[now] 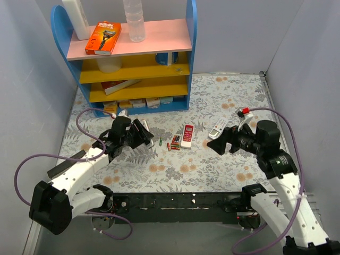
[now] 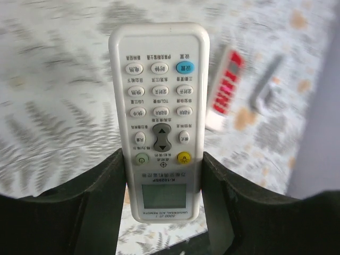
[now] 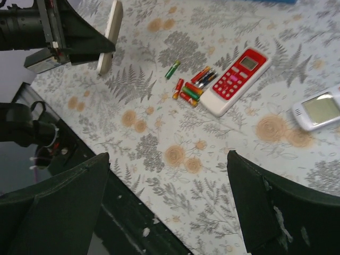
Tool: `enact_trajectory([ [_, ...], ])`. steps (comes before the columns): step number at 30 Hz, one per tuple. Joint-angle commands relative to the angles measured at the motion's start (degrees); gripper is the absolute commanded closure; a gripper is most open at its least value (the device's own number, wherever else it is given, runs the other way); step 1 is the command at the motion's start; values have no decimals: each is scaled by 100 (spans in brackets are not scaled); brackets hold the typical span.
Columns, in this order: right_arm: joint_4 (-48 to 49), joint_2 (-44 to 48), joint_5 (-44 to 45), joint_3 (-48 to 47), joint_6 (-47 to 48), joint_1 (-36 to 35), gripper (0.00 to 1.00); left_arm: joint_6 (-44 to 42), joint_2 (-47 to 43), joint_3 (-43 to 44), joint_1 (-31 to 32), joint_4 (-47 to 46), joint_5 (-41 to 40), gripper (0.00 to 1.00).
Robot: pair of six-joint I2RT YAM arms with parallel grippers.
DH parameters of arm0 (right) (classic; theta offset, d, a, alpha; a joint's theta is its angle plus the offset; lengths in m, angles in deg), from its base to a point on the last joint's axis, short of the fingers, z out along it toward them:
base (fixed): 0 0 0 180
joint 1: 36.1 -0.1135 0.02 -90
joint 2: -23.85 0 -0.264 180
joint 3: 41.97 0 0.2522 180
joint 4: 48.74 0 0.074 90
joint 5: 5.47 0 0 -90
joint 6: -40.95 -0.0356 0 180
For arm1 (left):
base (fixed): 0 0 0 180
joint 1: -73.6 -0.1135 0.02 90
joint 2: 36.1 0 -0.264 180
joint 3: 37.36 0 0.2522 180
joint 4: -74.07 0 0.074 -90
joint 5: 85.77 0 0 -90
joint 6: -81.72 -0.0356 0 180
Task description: Load the batteries into the remote control
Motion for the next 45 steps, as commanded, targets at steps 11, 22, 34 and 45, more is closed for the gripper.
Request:
enact_trajectory([
  [11, 4067, -1378, -843, 894, -3998, -898, 2, -423, -166, -400, 178, -4376, 4183, 84],
  [22, 5931, -2381, 11, 500, -4623, -2112, 2, 376, -412, -804, 354, -5817, 4632, 84],
  [34, 6968, -3145, -622, 33, -4974, -2112, 4, 746, -447, -734, 609, -6073, 4580, 83],
  [45, 7654, -3286, -825, 217, -5273, -2121, 61, 896, -192, -708, 662, -6337, 4694, 81],
])
